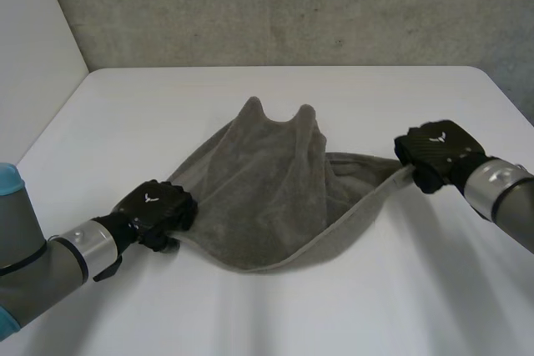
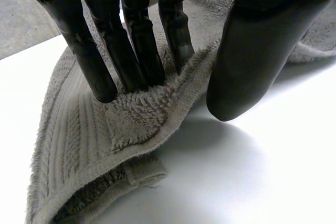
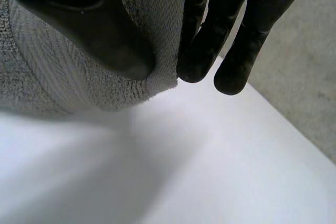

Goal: Fold the towel.

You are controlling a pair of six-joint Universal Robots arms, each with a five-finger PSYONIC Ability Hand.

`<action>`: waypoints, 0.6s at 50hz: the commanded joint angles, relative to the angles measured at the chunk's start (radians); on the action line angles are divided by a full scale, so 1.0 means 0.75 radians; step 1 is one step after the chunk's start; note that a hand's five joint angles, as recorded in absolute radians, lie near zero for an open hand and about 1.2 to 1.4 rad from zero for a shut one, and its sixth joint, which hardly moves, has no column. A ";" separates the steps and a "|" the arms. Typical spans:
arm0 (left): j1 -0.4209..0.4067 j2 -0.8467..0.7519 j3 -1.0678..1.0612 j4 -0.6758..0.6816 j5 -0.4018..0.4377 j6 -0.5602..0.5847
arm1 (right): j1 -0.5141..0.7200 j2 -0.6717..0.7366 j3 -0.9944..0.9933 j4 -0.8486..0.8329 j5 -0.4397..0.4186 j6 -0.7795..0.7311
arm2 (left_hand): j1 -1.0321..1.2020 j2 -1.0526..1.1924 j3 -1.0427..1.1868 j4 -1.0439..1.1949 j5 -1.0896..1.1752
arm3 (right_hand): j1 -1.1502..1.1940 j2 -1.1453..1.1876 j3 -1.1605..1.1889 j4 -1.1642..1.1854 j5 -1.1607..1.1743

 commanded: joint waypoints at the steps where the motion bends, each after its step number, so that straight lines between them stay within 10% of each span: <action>1: 0.000 -0.007 -0.003 0.054 -0.066 0.001 | -0.071 -0.040 0.108 -0.044 -0.053 -0.004 | -0.011 -0.019 -0.030 -0.024 -0.002 | 0.086 0.114 0.089 0.080 0.078; 17: 0.014 0.089 -0.014 0.091 -0.154 -0.008 | -0.251 -0.286 0.057 0.069 -0.104 0.221 | 0.677 0.669 0.659 0.664 0.687 | 0.086 0.114 0.089 0.080 0.078; 30: 0.006 0.586 0.037 -0.089 -0.124 -0.183 | -0.255 -0.417 -0.225 0.758 -0.327 -0.026 | 0.677 0.669 0.659 0.664 0.687 | 0.086 0.114 0.089 0.080 0.078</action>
